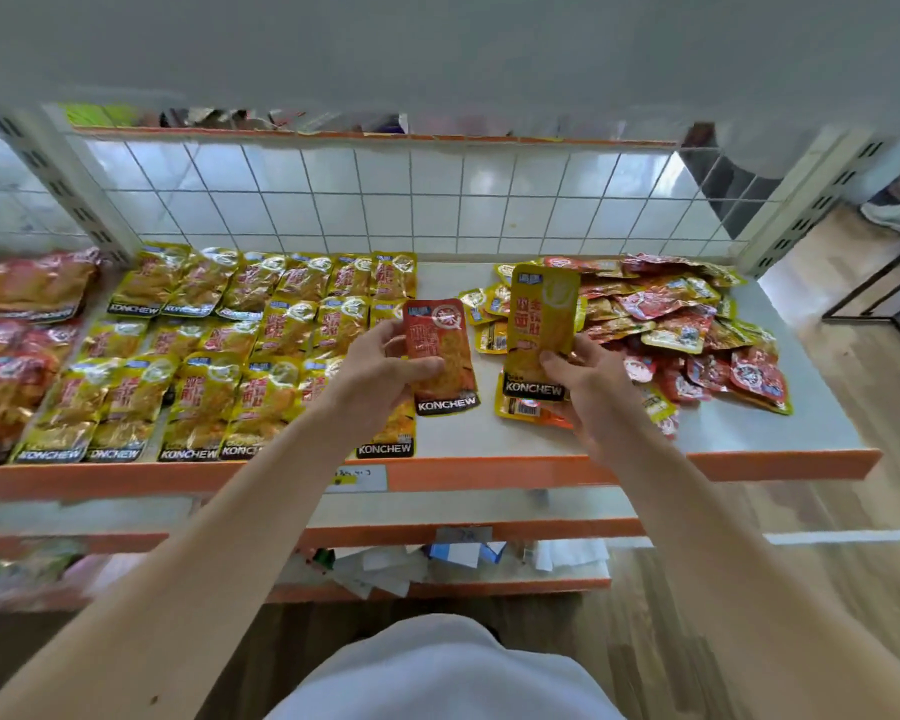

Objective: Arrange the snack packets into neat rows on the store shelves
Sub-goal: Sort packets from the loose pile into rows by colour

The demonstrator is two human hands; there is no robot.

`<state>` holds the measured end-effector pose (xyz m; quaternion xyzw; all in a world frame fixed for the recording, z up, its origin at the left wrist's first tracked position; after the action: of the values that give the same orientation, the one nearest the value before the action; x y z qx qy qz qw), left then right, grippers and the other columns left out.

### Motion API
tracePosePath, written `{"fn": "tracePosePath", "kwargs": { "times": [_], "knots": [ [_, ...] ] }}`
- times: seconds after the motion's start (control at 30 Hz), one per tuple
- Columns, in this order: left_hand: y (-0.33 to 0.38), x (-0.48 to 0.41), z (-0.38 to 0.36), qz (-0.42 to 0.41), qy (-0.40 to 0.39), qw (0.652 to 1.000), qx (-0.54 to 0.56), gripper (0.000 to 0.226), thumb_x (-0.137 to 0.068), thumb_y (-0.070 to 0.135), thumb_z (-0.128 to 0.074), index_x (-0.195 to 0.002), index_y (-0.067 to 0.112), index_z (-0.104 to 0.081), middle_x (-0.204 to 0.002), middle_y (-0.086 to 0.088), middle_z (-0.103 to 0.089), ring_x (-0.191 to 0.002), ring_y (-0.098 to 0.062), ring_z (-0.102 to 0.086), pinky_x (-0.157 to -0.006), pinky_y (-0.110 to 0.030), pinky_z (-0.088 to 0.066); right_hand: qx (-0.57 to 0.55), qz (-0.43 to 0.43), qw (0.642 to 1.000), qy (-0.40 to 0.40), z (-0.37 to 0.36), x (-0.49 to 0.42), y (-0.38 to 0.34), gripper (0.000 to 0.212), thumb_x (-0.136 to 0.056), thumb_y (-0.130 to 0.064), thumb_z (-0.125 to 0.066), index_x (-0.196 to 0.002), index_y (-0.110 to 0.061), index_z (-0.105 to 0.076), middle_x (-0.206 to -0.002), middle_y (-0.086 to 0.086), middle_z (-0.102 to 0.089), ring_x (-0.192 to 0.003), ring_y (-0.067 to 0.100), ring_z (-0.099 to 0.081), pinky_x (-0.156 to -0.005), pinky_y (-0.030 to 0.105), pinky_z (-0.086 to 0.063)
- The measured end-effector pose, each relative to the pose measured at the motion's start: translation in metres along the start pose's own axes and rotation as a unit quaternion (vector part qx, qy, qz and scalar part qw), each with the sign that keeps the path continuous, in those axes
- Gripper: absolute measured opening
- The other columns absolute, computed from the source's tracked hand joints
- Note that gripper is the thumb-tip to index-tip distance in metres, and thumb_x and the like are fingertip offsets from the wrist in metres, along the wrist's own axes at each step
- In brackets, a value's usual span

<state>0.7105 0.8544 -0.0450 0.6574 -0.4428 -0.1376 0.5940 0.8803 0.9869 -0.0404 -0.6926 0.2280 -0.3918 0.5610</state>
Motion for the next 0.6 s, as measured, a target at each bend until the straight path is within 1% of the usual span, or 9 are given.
{"fn": "tracePosePath", "kwargs": {
  "times": [0.07, 0.1, 0.17, 0.2, 0.27, 0.37, 0.43, 0.5, 0.6],
  "knots": [
    [-0.003, 0.005, 0.014, -0.011, 0.022, 0.999, -0.022, 0.029, -0.082, -0.013, -0.069, -0.1, 0.009, -0.066, -0.093, -0.009, -0.073, -0.087, -0.025, -0.072, -0.081, -0.039, -0.061, -0.011, -0.015, 1.0, -0.015, -0.009, 0.005, 0.009, 0.022, -0.098, -0.005, -0.055, -0.109, -0.018, -0.069, -0.107, 0.006, -0.075, -0.103, 0.028, -0.071, -0.091, 0.05, -0.057],
    [-0.004, 0.007, 0.021, -0.019, 0.033, 0.999, -0.039, 0.025, -0.082, -0.011, -0.071, -0.096, 0.009, -0.069, -0.089, -0.007, -0.075, -0.086, -0.024, -0.073, -0.082, -0.039, -0.06, -0.013, -0.017, 1.0, -0.021, -0.013, 0.007, 0.011, 0.021, -0.099, -0.005, -0.056, -0.111, -0.017, -0.068, -0.109, 0.007, -0.075, -0.104, 0.028, -0.071, -0.092, 0.049, -0.056],
    [-0.002, 0.011, 0.033, -0.037, 0.058, 0.995, -0.073, 0.018, -0.082, -0.006, -0.073, -0.091, 0.01, -0.072, -0.085, -0.005, -0.076, -0.078, -0.019, -0.073, -0.075, -0.031, -0.059, 0.005, -0.013, 1.0, -0.028, -0.017, 0.007, 0.012, 0.02, -0.099, -0.008, -0.057, -0.111, -0.019, -0.069, -0.111, 0.006, -0.074, -0.106, 0.026, -0.07, -0.098, 0.05, -0.053],
    [0.0, 0.012, 0.038, -0.043, 0.069, 0.993, -0.086, 0.016, -0.083, -0.004, -0.075, -0.092, 0.009, -0.073, -0.086, -0.006, -0.076, -0.078, -0.019, -0.074, -0.074, -0.03, -0.059, 0.019, -0.01, 0.999, -0.031, -0.019, 0.006, 0.012, 0.02, -0.099, -0.01, -0.058, -0.11, -0.022, -0.069, -0.111, 0.004, -0.075, -0.107, 0.025, -0.07, -0.101, 0.05, -0.051],
    [0.003, 0.013, 0.048, -0.048, 0.086, 0.99, -0.103, 0.017, -0.083, 0.001, -0.076, -0.099, 0.008, -0.074, -0.094, -0.01, -0.077, -0.087, -0.025, -0.075, -0.081, -0.037, -0.06, 0.056, -0.003, 0.998, -0.035, -0.024, 0.003, 0.008, 0.019, -0.098, -0.013, -0.06, -0.108, -0.025, -0.07, -0.108, 0.0, -0.076, -0.105, 0.02, -0.07, -0.099, 0.047, -0.051],
    [0.012, 0.013, 0.058, -0.05, 0.111, 0.986, -0.114, 0.016, -0.084, 0.004, -0.076, -0.098, 0.011, -0.074, -0.093, -0.006, -0.078, -0.089, -0.024, -0.075, -0.083, -0.037, -0.06, 0.128, 0.008, 0.991, -0.029, -0.033, -0.004, -0.001, 0.018, -0.097, -0.011, -0.06, -0.103, -0.026, -0.07, -0.098, -0.006, -0.076, -0.093, 0.01, -0.07, -0.079, 0.03, -0.051],
    [0.018, 0.011, 0.064, -0.052, 0.123, 0.984, -0.114, 0.013, -0.085, 0.004, -0.075, -0.094, 0.014, -0.074, -0.09, -0.003, -0.077, -0.086, -0.021, -0.075, -0.082, -0.034, -0.06, 0.175, 0.008, 0.984, -0.028, -0.042, -0.016, -0.005, 0.018, -0.094, -0.01, -0.062, -0.105, -0.024, -0.069, -0.1, -0.004, -0.074, -0.092, 0.013, -0.067, -0.073, 0.028, -0.047],
    [0.026, 0.009, 0.07, -0.053, 0.134, 0.982, -0.124, 0.013, -0.086, 0.006, -0.075, -0.093, 0.016, -0.074, -0.09, -0.002, -0.077, -0.085, -0.018, -0.075, -0.084, -0.033, -0.059, 0.233, 0.018, 0.972, -0.024, -0.054, -0.032, -0.008, 0.019, -0.09, -0.011, -0.065, -0.107, -0.019, -0.068, -0.102, -0.001, -0.073, -0.097, 0.018, -0.067, -0.082, 0.033, -0.052],
    [0.035, 0.004, 0.08, -0.052, 0.151, 0.979, -0.129, 0.013, -0.086, 0.007, -0.075, -0.096, 0.016, -0.074, -0.096, -0.003, -0.077, -0.09, -0.019, -0.074, -0.084, -0.032, -0.059, 0.318, 0.042, 0.947, -0.016, -0.071, -0.055, -0.013, 0.021, -0.086, -0.012, -0.07, -0.105, -0.017, -0.064, -0.106, 0.006, -0.071, -0.102, 0.025, -0.065, -0.095, 0.038, -0.05]
  ]
}}
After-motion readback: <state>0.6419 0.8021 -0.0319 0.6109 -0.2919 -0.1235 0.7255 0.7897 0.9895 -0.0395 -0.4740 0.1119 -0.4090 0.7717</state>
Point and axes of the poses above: each hand's wrist, its own x-axis away from the middle knuckle, its own z-axis out of the back of the hand, y = z × x, the point moved 10 cm from there along -x, towards the middle knuckle
